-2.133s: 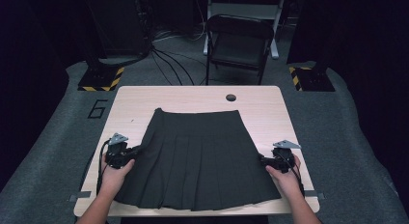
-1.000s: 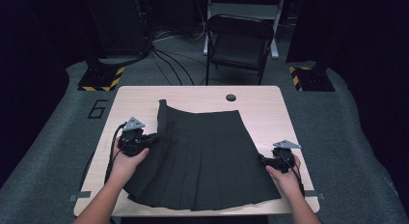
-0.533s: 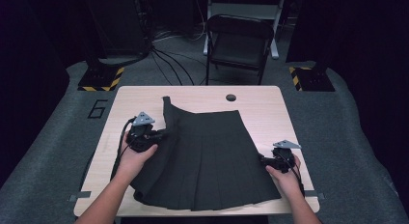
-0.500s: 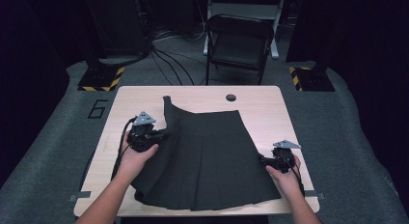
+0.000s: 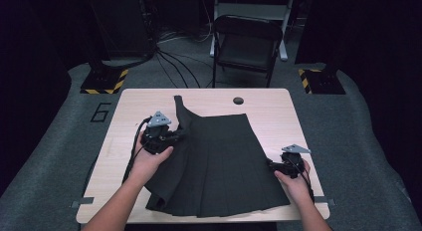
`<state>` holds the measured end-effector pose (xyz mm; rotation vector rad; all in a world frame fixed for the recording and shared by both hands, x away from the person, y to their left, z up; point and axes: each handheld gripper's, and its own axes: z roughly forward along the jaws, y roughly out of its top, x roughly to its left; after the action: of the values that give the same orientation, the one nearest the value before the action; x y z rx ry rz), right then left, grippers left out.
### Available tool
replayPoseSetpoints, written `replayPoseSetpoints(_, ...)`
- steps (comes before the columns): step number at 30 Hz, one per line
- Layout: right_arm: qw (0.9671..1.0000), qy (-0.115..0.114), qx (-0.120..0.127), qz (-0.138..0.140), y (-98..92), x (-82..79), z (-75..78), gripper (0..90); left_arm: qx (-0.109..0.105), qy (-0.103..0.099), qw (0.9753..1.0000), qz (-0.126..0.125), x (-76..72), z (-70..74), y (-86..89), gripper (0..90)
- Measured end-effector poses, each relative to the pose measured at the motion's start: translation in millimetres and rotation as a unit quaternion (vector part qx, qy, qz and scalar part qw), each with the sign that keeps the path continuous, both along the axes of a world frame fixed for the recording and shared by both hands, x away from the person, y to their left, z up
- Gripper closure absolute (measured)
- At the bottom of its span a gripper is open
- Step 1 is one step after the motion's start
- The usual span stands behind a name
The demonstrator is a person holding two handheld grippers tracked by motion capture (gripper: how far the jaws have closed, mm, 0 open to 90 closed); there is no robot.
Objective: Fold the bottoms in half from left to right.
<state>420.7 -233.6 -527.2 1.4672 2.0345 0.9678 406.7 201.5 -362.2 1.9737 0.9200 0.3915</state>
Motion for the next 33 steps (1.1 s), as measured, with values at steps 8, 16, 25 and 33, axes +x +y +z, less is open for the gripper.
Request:
replayPoseSetpoints(8,1.0,0.0,0.0,0.0,0.0,0.0,0.0,22.1,-0.006,0.0,0.9999,-0.013,0.2,1.1,-14.5,82.8)
replayPoseSetpoints(16,1.0,0.0,0.0,0.001,-0.2,0.0,0.0,22.1,-0.005,-0.005,0.9998,-0.021,0.6,-0.7,-27.0,82.8)
replayPoseSetpoints(25,1.0,0.0,-0.001,0.001,0.0,0.1,0.0,22.1,-0.002,-0.016,0.9996,-0.023,-0.7,-2.8,-50.4,82.8)
replayPoseSetpoints(33,1.0,0.0,-0.001,0.001,-0.1,0.1,0.0,22.1,-0.005,-0.015,0.9992,-0.036,-0.4,-3.3,-63.5,82.8)
